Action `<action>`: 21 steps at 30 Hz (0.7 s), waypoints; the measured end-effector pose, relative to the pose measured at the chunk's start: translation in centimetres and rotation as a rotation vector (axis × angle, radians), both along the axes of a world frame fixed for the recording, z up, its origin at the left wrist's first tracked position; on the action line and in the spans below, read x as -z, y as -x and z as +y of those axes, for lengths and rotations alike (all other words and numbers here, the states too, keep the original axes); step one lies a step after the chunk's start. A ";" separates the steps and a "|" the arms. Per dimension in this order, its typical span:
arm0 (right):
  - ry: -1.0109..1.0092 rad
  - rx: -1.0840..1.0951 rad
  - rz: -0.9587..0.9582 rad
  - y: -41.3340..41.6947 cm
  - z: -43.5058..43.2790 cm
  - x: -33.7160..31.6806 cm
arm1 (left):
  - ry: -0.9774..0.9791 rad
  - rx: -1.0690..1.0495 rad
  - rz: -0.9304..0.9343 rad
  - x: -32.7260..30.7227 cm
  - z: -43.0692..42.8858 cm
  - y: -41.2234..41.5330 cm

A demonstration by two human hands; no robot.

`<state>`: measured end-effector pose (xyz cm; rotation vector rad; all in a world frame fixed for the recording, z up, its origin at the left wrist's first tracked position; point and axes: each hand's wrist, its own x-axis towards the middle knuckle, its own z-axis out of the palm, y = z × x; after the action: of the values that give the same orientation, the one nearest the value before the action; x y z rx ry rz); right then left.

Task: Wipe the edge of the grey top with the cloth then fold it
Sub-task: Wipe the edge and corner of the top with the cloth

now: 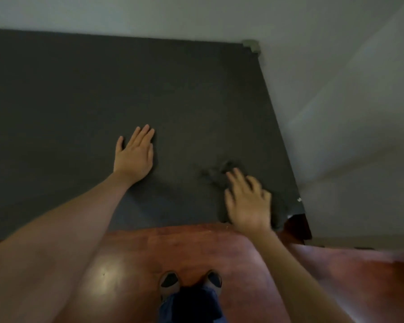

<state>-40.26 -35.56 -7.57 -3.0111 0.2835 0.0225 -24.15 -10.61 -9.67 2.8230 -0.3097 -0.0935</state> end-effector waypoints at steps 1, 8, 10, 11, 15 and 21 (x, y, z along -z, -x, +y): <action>-0.034 0.113 0.021 -0.2 -1.9 0.0 | 0.012 -0.027 0.011 -0.1 -0.3 0.0; -0.139 0.178 0.007 -2.3 3.9 0.1 | 0.048 -0.002 0.086 -1.0 -7.7 0.2; -0.071 0.079 -0.045 -1.3 0.6 0.3 | 0.039 0.040 0.108 -0.9 -10.9 0.4; -0.067 0.100 -0.047 -0.8 -1.1 0.3 | 0.018 0.051 0.106 -0.8 -11.7 0.6; -0.019 0.293 -0.063 0.4 -7.4 0.5 | -0.053 0.052 0.055 -0.2 -12.4 0.9; -0.333 0.658 0.073 0.7 -16.3 1.1 | -0.058 0.046 0.031 0.2 -12.2 0.8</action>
<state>-41.01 -51.86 -8.72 -2.4583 1.1298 0.1082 -24.92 -22.80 -9.83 2.8695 -0.3704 -0.1587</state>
